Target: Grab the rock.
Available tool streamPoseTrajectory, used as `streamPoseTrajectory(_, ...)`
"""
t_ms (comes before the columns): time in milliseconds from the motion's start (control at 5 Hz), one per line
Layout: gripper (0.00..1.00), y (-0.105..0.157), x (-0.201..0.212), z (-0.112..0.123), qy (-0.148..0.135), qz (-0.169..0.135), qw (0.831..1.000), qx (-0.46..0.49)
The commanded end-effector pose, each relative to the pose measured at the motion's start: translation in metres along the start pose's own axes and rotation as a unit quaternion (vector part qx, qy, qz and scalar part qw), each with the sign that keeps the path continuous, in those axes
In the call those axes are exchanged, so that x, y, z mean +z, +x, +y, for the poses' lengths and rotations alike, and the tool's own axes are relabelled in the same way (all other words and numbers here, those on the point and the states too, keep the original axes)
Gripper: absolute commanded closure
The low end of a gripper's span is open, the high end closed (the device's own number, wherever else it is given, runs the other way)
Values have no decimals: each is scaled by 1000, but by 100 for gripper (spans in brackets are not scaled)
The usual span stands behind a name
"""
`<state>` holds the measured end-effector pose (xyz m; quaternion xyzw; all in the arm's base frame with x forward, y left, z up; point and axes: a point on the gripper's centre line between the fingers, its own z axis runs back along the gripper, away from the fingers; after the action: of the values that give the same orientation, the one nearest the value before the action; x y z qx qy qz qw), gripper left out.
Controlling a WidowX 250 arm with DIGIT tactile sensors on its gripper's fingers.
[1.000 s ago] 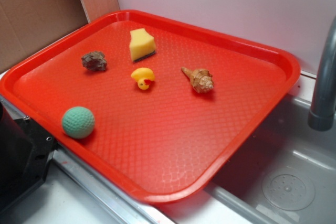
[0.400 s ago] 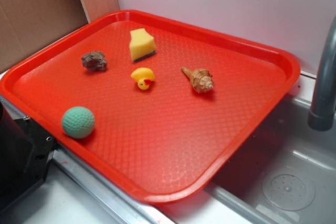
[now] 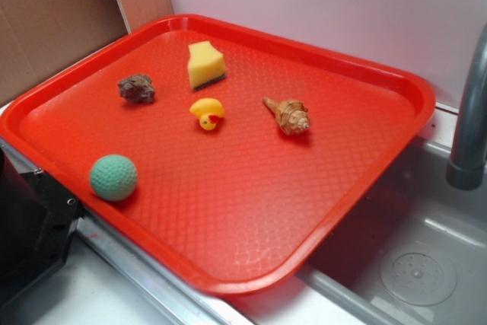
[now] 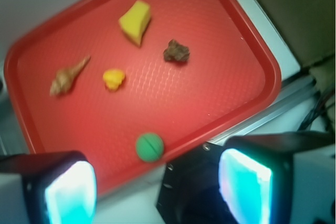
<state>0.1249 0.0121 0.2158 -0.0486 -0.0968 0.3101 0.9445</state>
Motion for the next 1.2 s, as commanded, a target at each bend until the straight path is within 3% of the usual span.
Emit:
streamPoseTrajectory(0, 0, 47, -50, 22, 29, -29, 988, 149)
streamPoseTrajectory(600, 0, 62, -135, 32, 57, -52, 980, 183)
streamPoseTrajectory(1000, 0, 65, -166, 37, 51, -61, 980, 181)
